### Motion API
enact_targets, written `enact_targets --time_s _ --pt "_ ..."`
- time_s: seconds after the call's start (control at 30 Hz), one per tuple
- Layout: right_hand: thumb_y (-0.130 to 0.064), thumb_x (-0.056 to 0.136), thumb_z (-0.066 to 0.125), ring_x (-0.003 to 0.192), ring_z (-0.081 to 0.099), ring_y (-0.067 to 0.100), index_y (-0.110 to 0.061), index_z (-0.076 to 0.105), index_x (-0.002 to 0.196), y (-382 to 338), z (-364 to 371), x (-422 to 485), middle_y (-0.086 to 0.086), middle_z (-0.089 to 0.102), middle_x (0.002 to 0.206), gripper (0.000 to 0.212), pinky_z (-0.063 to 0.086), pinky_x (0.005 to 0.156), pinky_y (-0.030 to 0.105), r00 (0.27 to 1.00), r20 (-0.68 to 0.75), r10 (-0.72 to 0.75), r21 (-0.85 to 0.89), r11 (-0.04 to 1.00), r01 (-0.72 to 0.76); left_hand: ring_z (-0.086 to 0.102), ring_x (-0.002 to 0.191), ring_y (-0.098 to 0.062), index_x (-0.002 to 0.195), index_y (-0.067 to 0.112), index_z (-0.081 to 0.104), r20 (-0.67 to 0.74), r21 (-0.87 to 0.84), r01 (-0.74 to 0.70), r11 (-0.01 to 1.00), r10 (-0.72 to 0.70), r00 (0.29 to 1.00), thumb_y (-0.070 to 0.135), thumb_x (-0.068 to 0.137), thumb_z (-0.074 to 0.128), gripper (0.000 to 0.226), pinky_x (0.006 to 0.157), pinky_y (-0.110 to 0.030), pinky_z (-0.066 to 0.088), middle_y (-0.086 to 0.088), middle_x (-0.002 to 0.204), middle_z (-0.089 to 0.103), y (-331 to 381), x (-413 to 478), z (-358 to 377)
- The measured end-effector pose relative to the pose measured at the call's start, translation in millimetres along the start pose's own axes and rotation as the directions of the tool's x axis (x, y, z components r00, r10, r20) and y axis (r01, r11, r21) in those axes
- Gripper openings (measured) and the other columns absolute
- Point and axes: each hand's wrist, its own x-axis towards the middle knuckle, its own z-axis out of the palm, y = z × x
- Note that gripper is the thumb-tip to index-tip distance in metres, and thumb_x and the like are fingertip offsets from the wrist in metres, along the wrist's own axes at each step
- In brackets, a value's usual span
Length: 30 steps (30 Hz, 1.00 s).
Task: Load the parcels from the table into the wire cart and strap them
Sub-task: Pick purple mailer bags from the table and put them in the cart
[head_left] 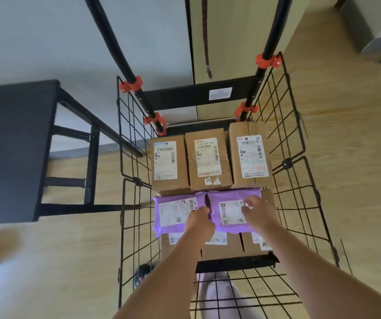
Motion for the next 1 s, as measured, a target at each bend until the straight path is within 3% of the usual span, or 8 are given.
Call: enact_targets --time_s 0.1,0.17,0.27,0.4,0.5,0.6,0.77,1.0 --pt "-0.023 0.098 0.05 0.094 0.061 0.015 -0.02 0.058 0.125 -23.4 -10.8 -16.4 0.001 0.066 0.118 0.028 0.059 0.077 0.034 0.998 0.001 -0.056 -0.046 0.997 0.056 0.053 0.091 -0.015 0.13 0.021 0.054 -0.01 0.033 -0.041 0.999 0.041 0.999 0.014 0.092 0.055 0.039 0.07 -0.023 0.047 -0.003 0.127 0.059 0.6 -17.1 -20.0" --pt "-0.02 0.098 0.05 0.102 0.061 0.018 -0.02 0.06 0.123 -39.6 -14.3 -27.5 0.001 0.066 0.121 0.027 0.055 0.081 0.034 0.996 -0.009 -0.094 -0.065 0.994 0.093 0.057 0.106 -0.02 0.136 0.02 0.051 -0.011 0.075 -0.067 0.995 0.068 0.998 0.017 0.092 0.055 0.045 0.079 -0.024 0.048 -0.003 0.132 0.057 -0.3 -33.4 -37.6" --pt "-0.018 0.098 0.05 0.103 0.062 0.02 -0.018 0.063 0.116 -68.9 -12.4 -46.4 0.001 0.068 0.117 0.023 0.051 0.083 0.033 0.986 -0.018 -0.163 -0.08 0.984 0.161 0.059 0.114 -0.027 0.134 0.019 0.052 -0.071 0.137 -0.084 0.987 0.094 0.993 0.01 0.089 0.054 0.046 0.092 -0.038 0.053 -0.006 0.127 0.058 -11.6 -57.8 -67.6" --pt "-0.016 0.097 0.047 0.085 0.066 0.02 -0.021 0.065 0.107 -114.8 -1.4 -76.7 0.002 0.07 0.099 0.021 0.055 0.073 0.033 0.967 0.009 -0.256 -0.171 0.952 0.254 0.06 0.107 -0.026 0.128 0.022 0.056 -0.212 0.177 -0.098 0.979 0.135 0.968 0.008 0.09 0.056 0.04 0.087 -0.04 0.056 -0.005 0.122 0.059 -39.7 -86.4 -113.4" --pt "-0.016 0.096 0.047 0.078 0.062 0.019 -0.029 0.064 0.105 -152.2 9.7 -100.5 0.0 0.069 0.099 0.024 0.05 0.063 0.029 0.933 0.02 -0.36 -0.241 0.904 0.354 0.056 0.11 -0.023 0.131 0.021 0.054 -0.299 0.146 -0.108 0.983 0.148 0.943 0.005 0.091 0.053 0.043 0.091 -0.039 0.054 -0.004 0.124 0.055 -68.0 -105.4 -141.7" --pt "-0.017 0.095 0.048 0.078 0.056 0.018 -0.025 0.063 0.099 -190.6 23.2 -123.2 -0.001 0.069 0.098 0.018 0.036 0.054 0.025 0.886 0.031 -0.463 -0.311 0.838 0.449 0.051 0.114 -0.023 0.132 0.021 0.051 -0.344 0.126 -0.1 0.987 0.138 0.929 0.005 0.09 0.053 0.045 0.093 -0.037 0.05 -0.003 0.126 0.052 -103.1 -120.6 -162.1" --pt "-0.018 0.095 0.047 0.094 0.06 0.023 -0.022 0.064 0.108 -246.0 56.6 -163.9 0.001 0.064 0.108 0.022 0.05 0.078 0.031 0.801 0.097 -0.591 -0.438 0.698 0.567 0.047 0.123 -0.027 0.139 0.022 0.045 -0.335 0.092 -0.061 0.994 0.089 0.938 0.009 0.087 0.058 0.055 0.099 -0.042 0.048 -0.005 0.134 0.047 -173.7 -145.7 -184.3" --pt "-0.013 0.094 0.049 0.109 0.057 0.022 -0.022 0.059 0.112 -292.4 146.6 -226.0 -0.001 0.057 0.113 0.023 0.044 0.076 0.031 0.687 0.3 -0.662 -0.636 0.397 0.661 0.044 0.125 -0.031 0.141 0.017 0.043 -0.368 0.083 0.013 0.996 0.018 0.93 0.009 0.09 0.052 0.052 0.103 -0.044 0.044 -0.011 0.136 0.045 -292.9 -180.6 -200.3"
